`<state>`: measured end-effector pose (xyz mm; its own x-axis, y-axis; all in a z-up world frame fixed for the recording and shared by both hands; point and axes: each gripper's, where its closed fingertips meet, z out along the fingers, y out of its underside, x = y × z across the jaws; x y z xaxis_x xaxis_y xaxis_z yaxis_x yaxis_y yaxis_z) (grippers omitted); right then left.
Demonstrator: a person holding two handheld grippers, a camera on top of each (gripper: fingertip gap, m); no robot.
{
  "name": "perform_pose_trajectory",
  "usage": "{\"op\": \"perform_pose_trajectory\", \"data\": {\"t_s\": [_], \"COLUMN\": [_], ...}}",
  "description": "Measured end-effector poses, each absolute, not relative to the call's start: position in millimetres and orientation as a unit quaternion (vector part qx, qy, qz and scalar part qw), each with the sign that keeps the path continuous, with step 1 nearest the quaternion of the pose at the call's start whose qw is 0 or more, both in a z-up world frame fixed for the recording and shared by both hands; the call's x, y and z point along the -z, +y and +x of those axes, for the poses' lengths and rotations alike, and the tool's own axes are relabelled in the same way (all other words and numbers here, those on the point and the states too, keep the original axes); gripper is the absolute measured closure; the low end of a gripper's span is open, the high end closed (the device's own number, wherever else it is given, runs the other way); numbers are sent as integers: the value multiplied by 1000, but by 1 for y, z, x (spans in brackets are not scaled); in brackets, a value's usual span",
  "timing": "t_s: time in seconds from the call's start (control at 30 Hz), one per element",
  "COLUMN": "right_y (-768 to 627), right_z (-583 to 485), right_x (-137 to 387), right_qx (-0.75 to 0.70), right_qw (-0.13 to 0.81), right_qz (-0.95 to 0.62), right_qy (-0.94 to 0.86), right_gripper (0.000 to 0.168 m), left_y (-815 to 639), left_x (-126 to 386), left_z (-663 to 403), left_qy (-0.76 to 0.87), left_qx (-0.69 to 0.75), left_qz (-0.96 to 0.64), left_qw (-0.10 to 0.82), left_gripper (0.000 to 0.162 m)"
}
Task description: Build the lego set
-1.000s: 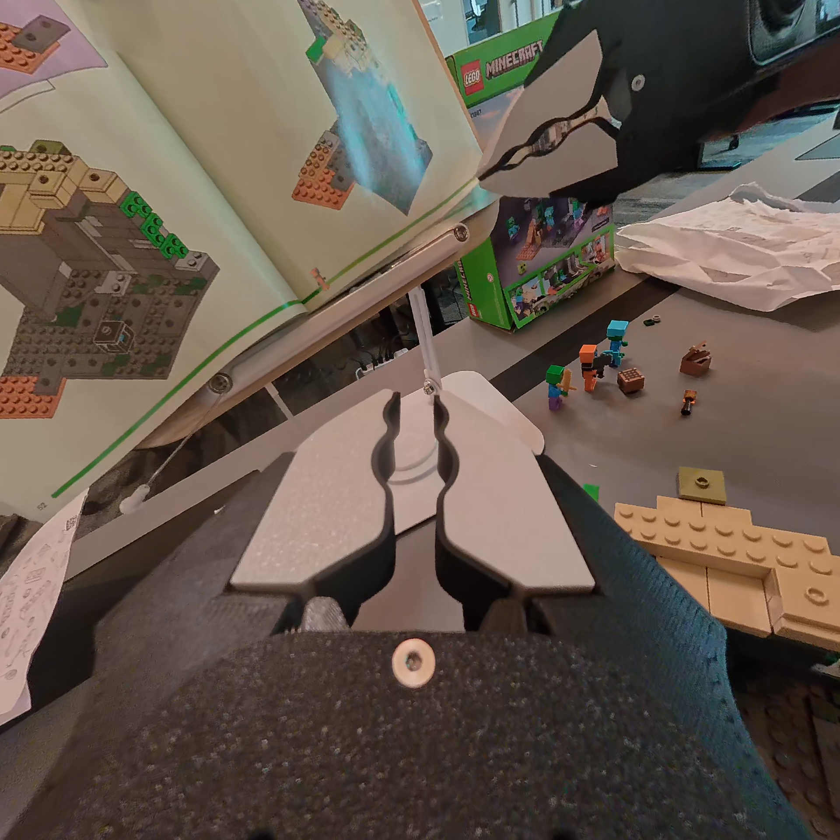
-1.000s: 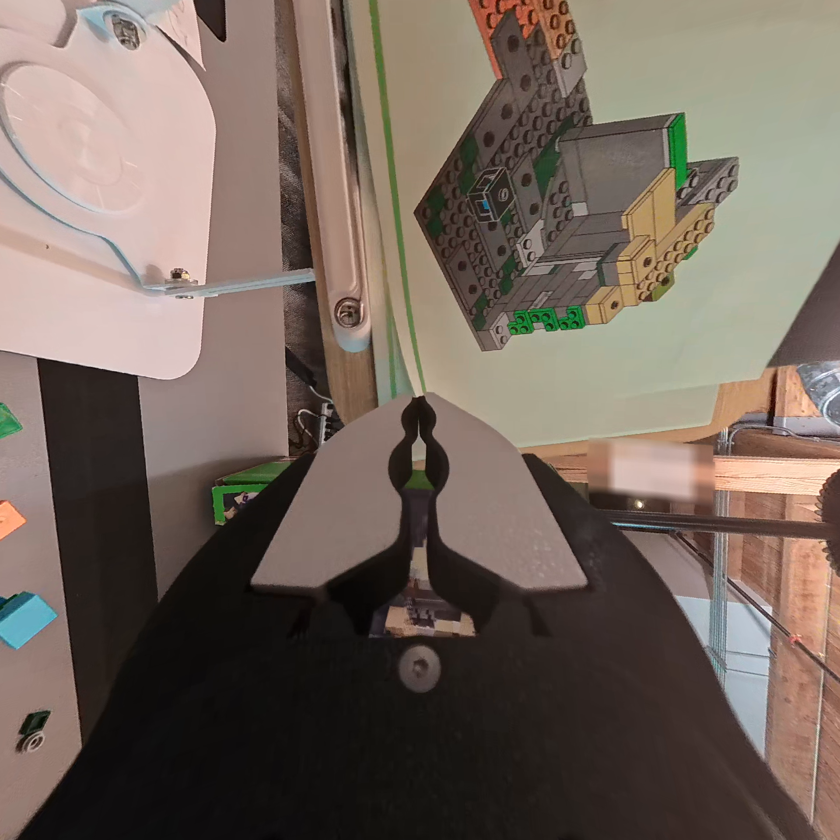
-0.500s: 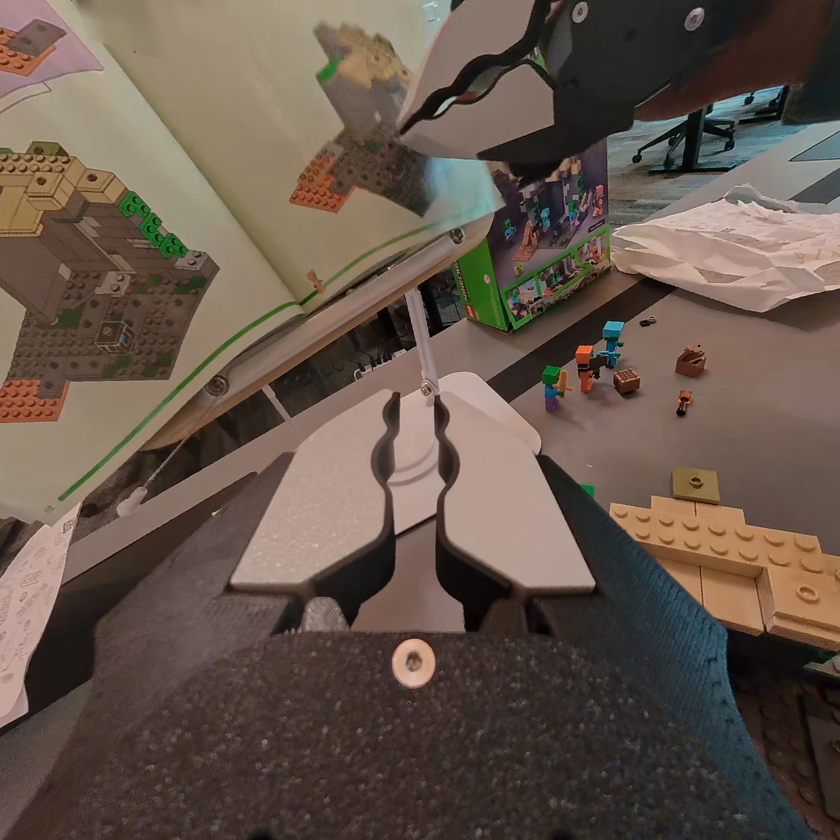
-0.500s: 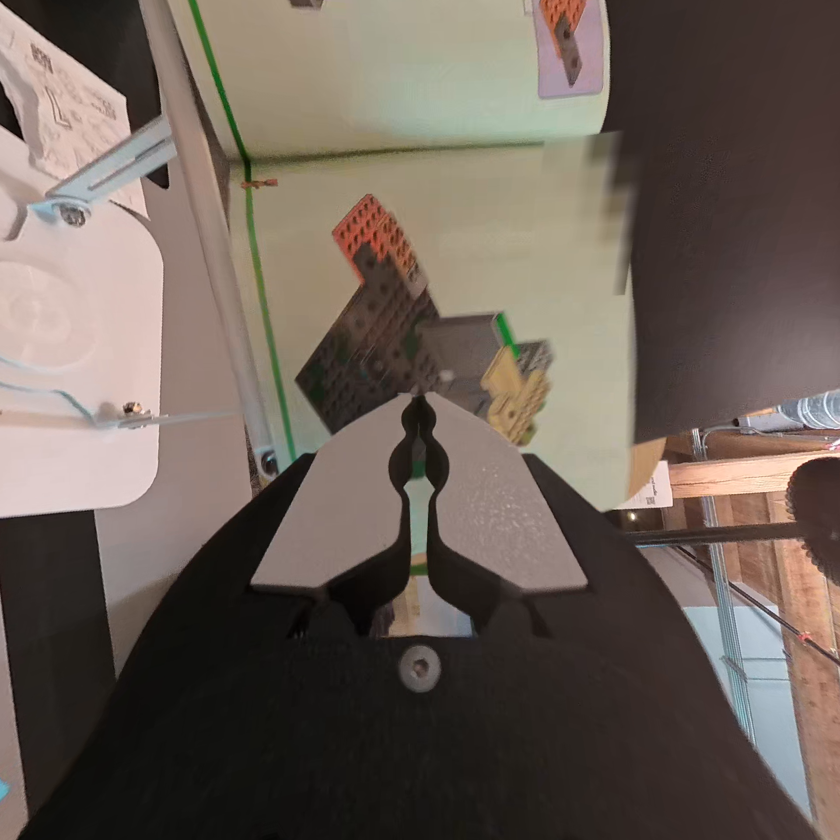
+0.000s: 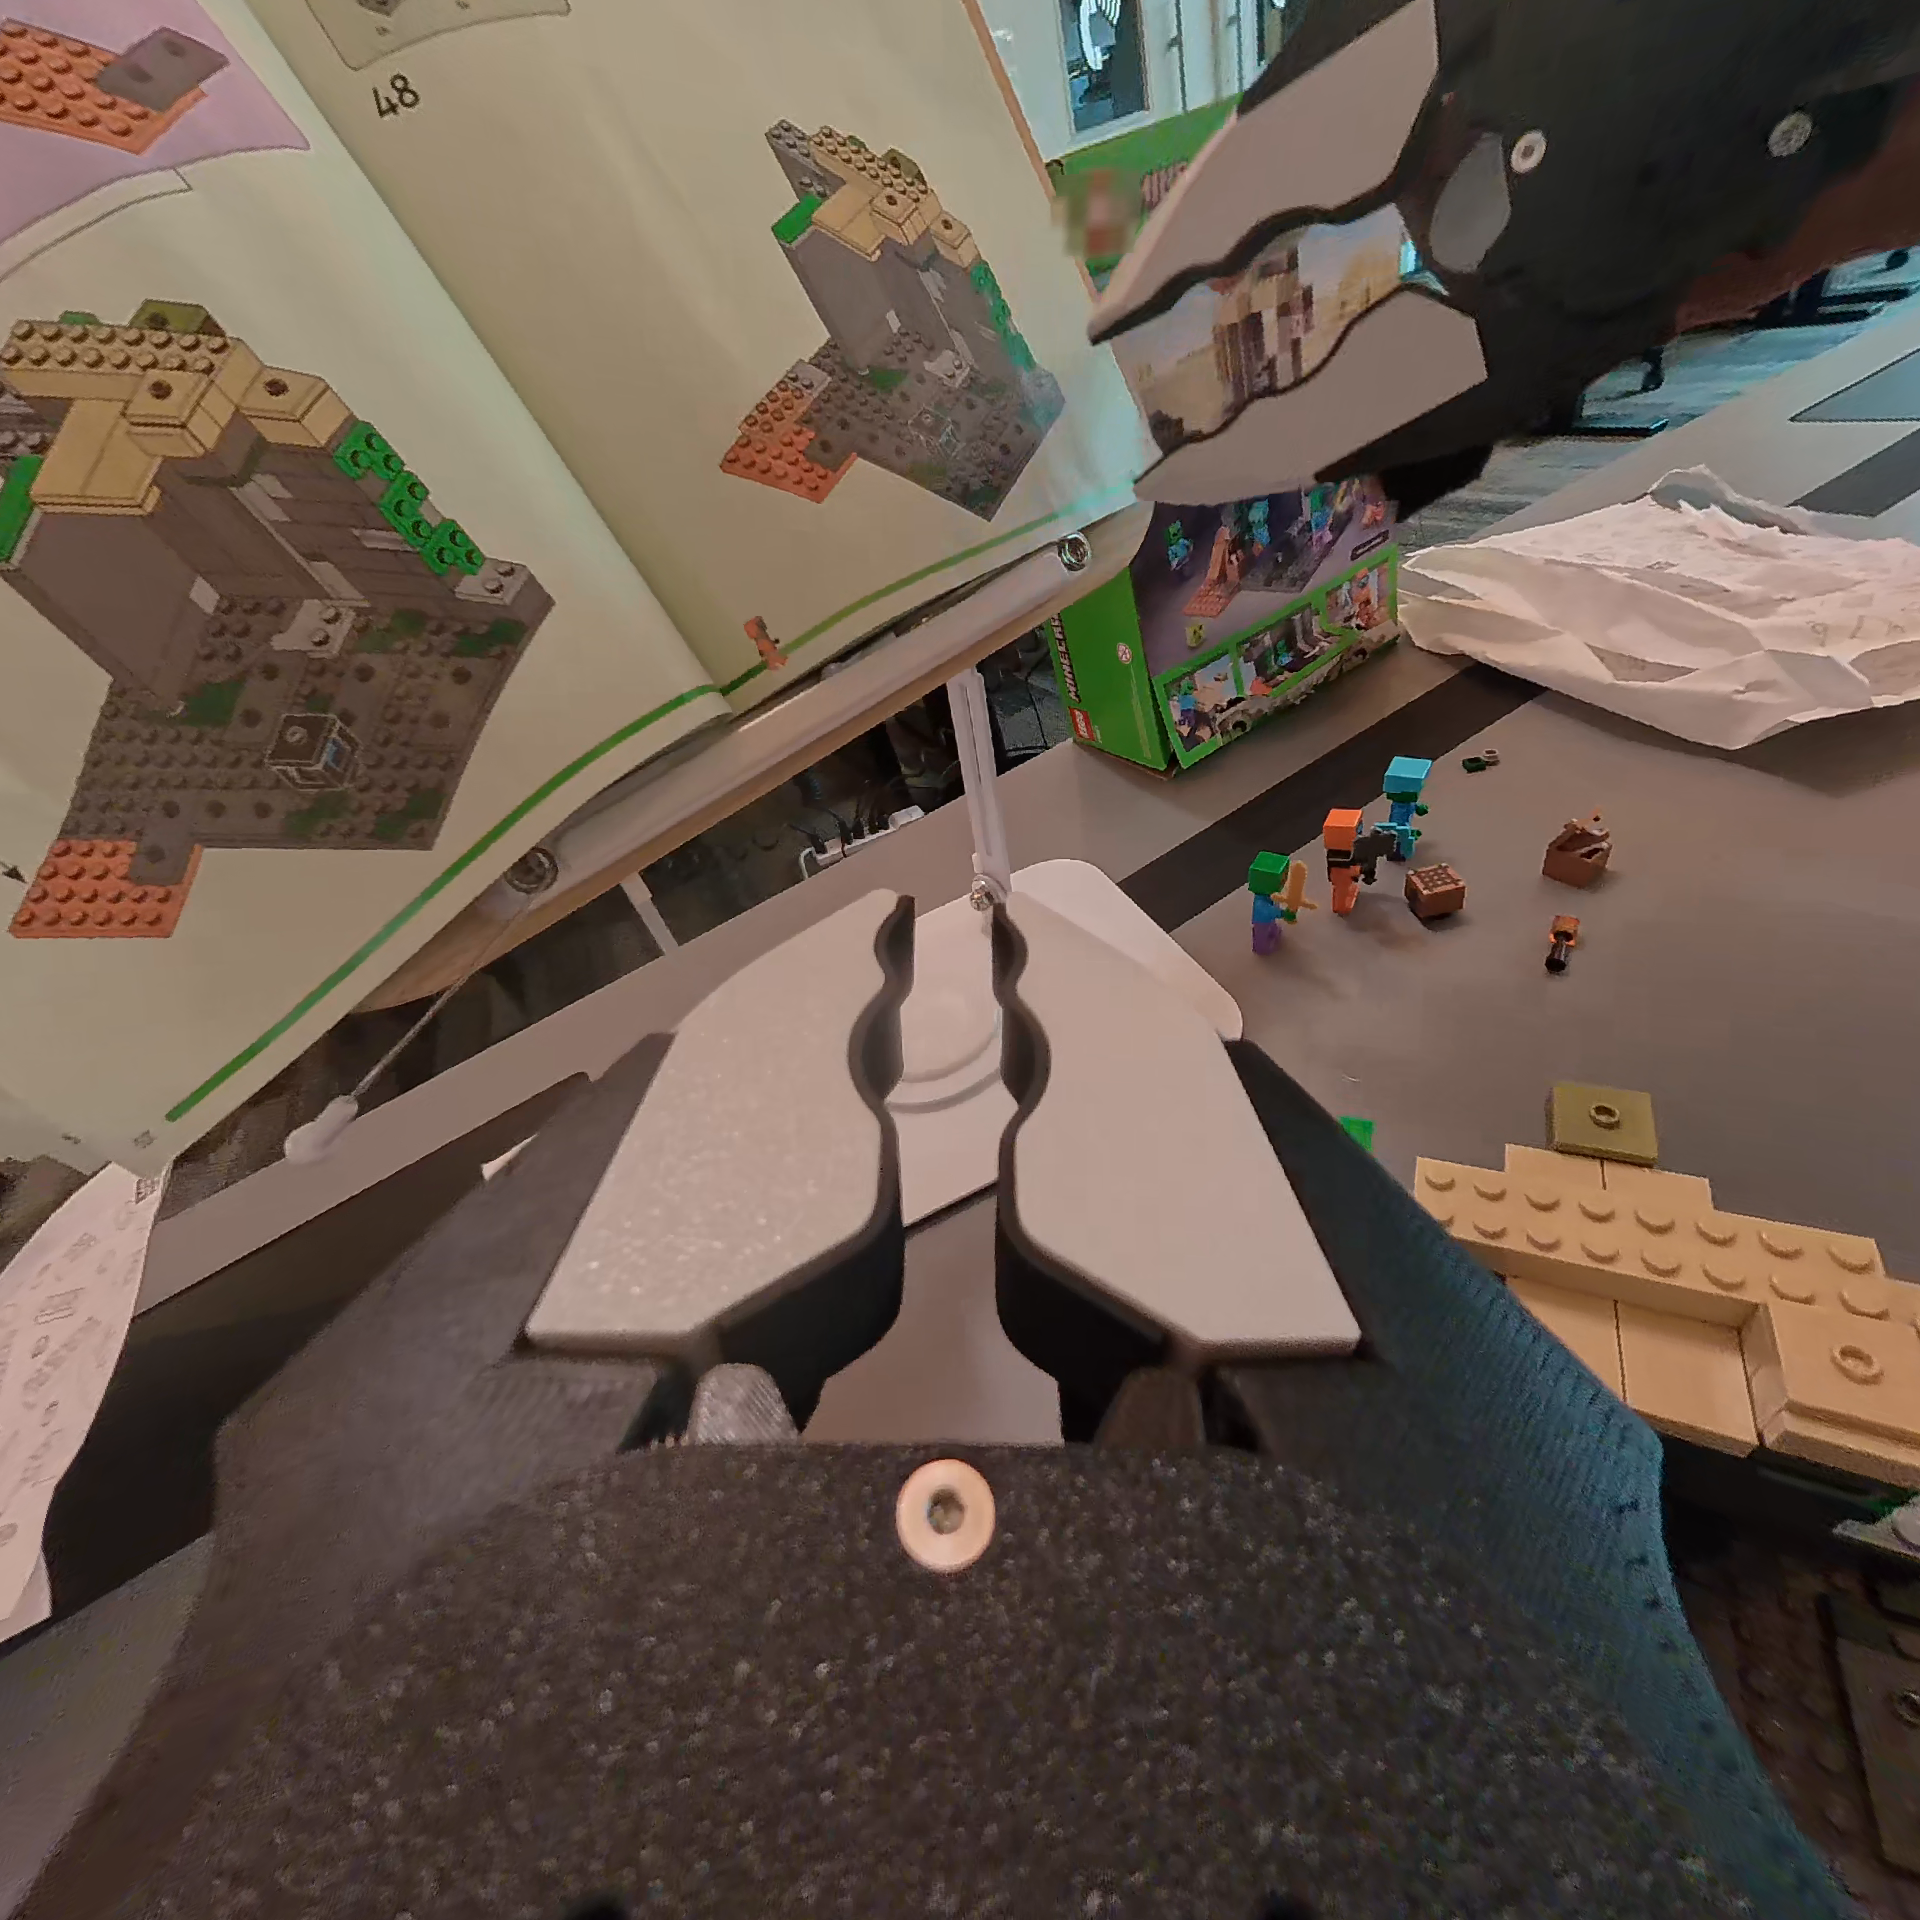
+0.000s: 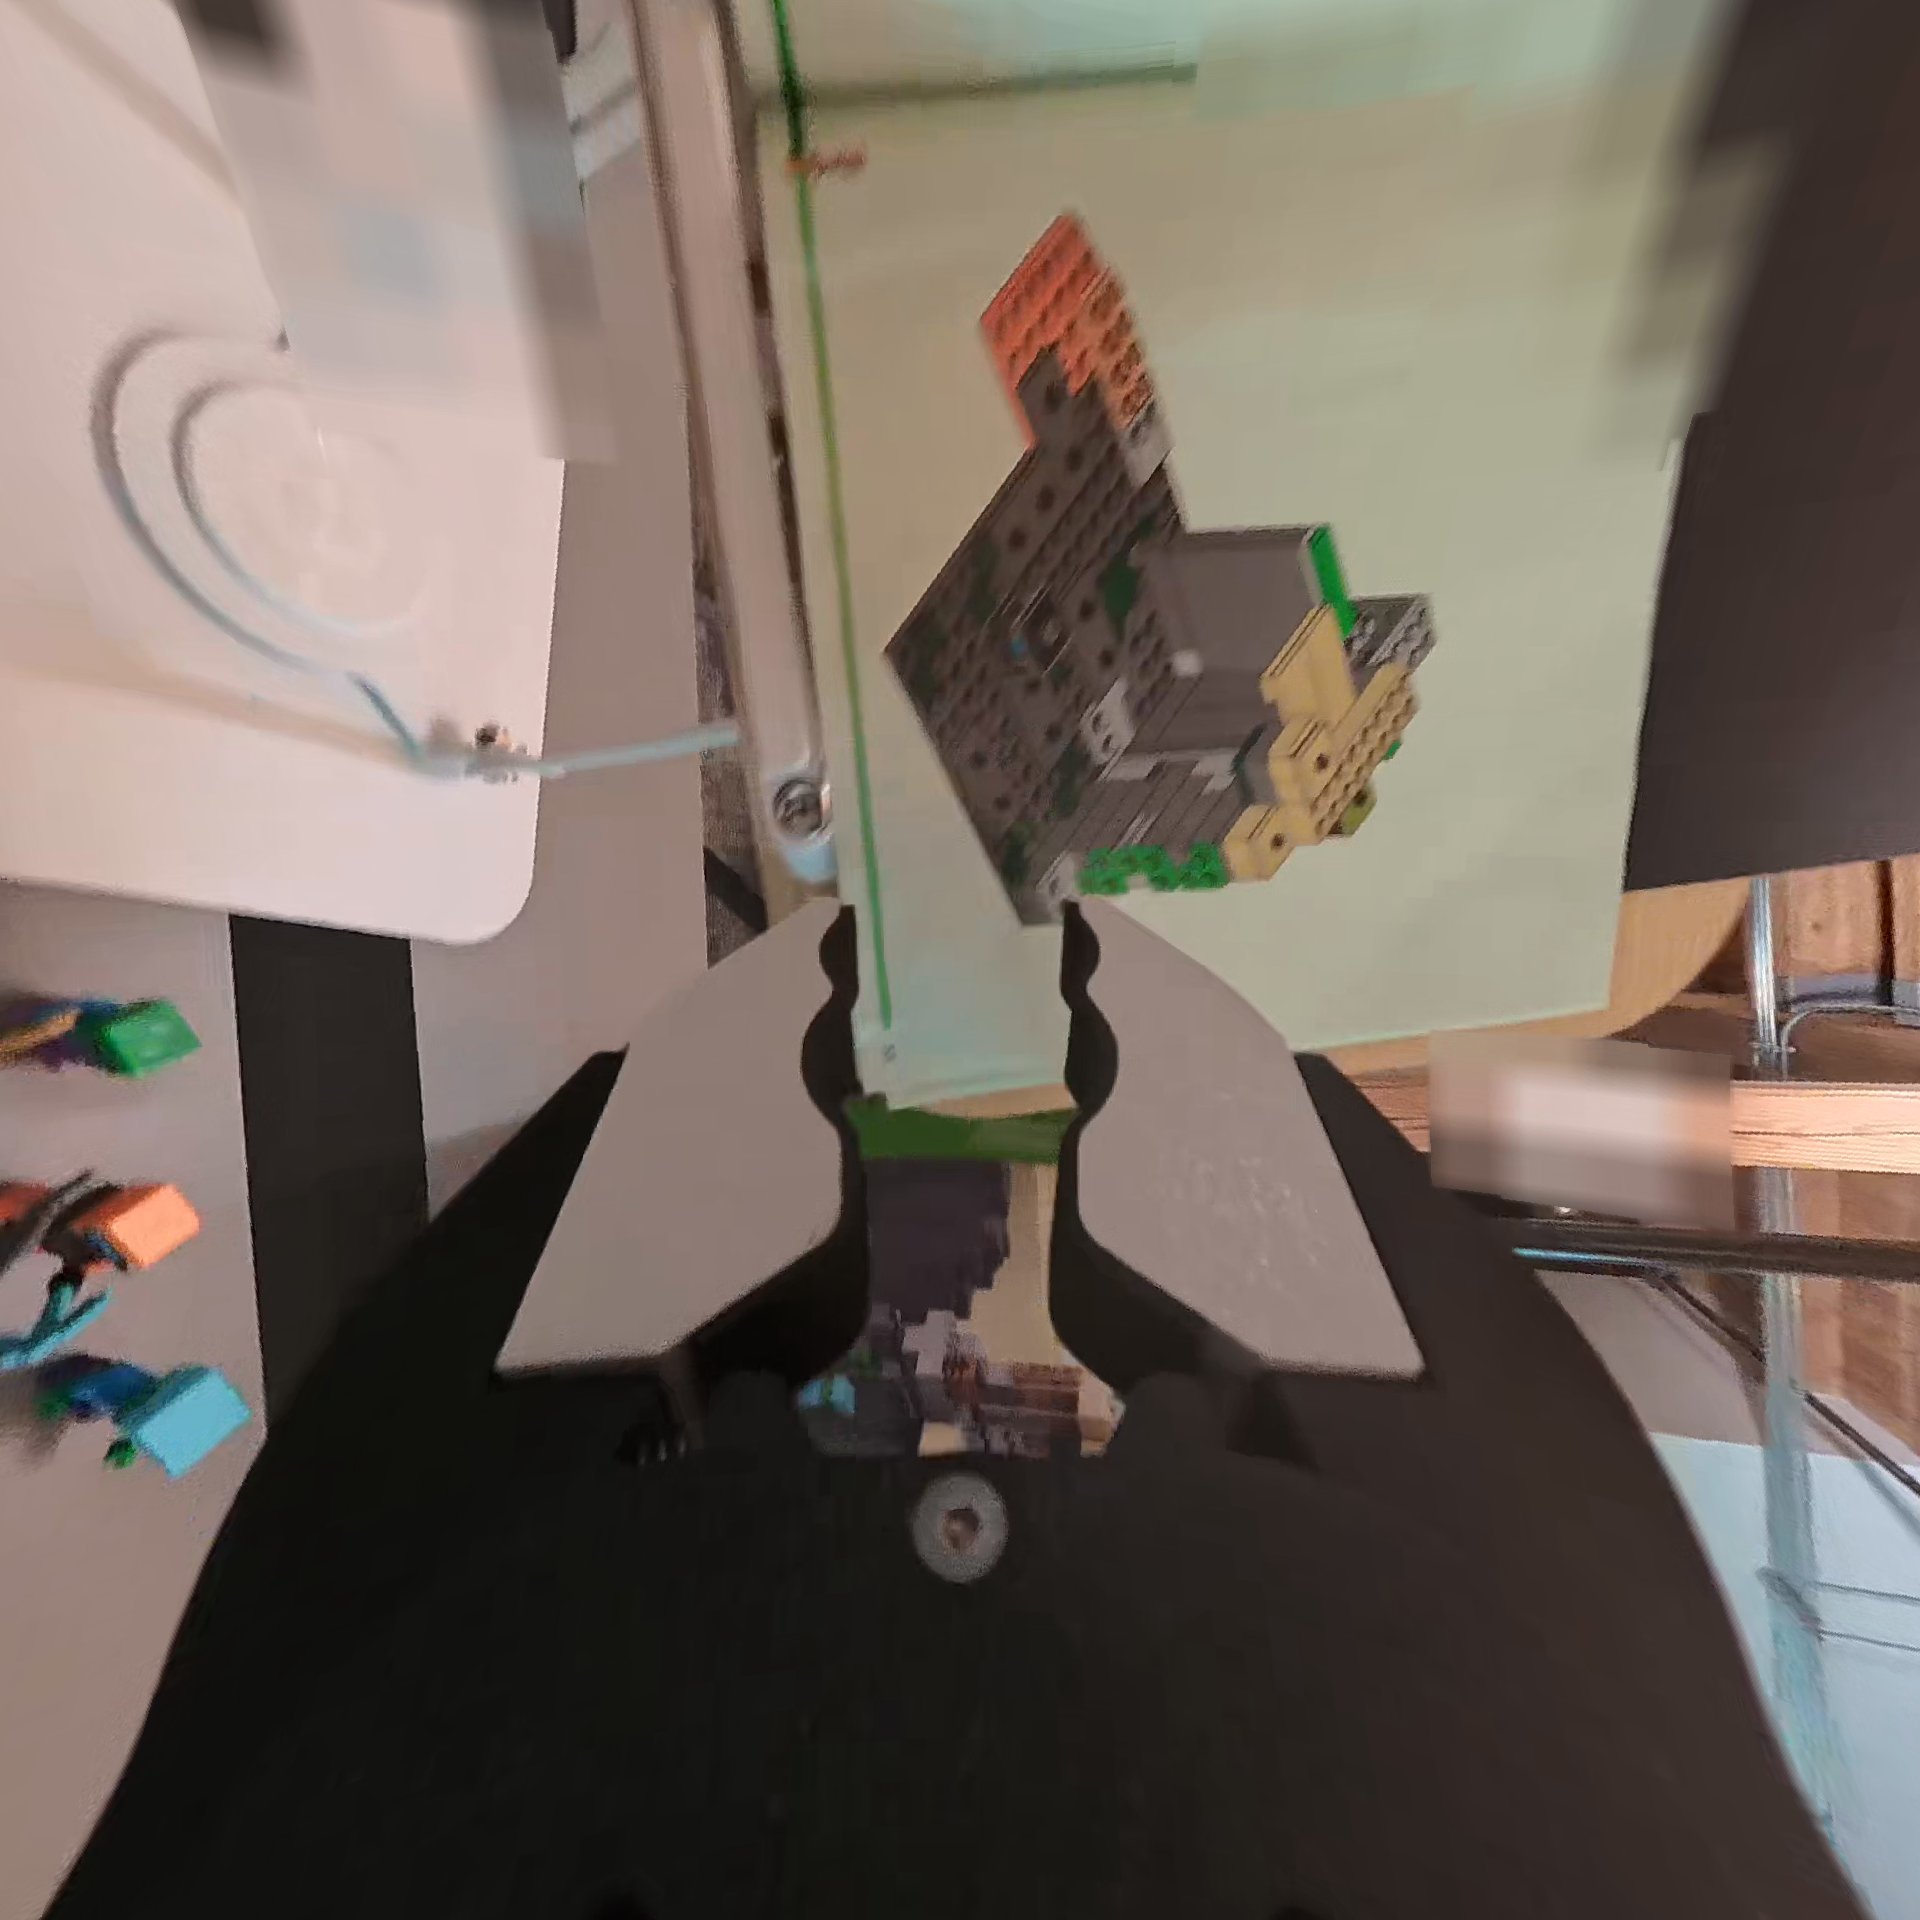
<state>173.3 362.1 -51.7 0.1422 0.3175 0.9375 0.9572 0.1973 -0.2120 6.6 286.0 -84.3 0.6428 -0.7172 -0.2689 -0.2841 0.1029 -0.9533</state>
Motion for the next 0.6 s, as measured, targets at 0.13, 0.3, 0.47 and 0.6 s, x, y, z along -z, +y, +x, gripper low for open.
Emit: {"op": "perform_pose_trajectory", "data": {"t_s": [0.13,0.3,0.47,0.6], "right_y": [367,377,378,378], "right_z": [186,191,190,190], "right_x": [69,73,70,66], "right_qx": [339,367,366,371], "right_qw": [489,477,478,481], "right_qz": [-547,-535,-532,-527], "right_qy": [-589,-593,-595,-595], "right_gripper": [131,138,147,154], "left_y": [284,286,288,288], "left_x": [86,87,90,91], "left_z": [10,7,6,6], "left_qy": [393,391,390,392], "left_qx": [167,165,165,165], "left_qz": [-646,-649,-652,-652], "left_qw": [632,632,629,628], "left_gripper": [148,148,148,148]}}
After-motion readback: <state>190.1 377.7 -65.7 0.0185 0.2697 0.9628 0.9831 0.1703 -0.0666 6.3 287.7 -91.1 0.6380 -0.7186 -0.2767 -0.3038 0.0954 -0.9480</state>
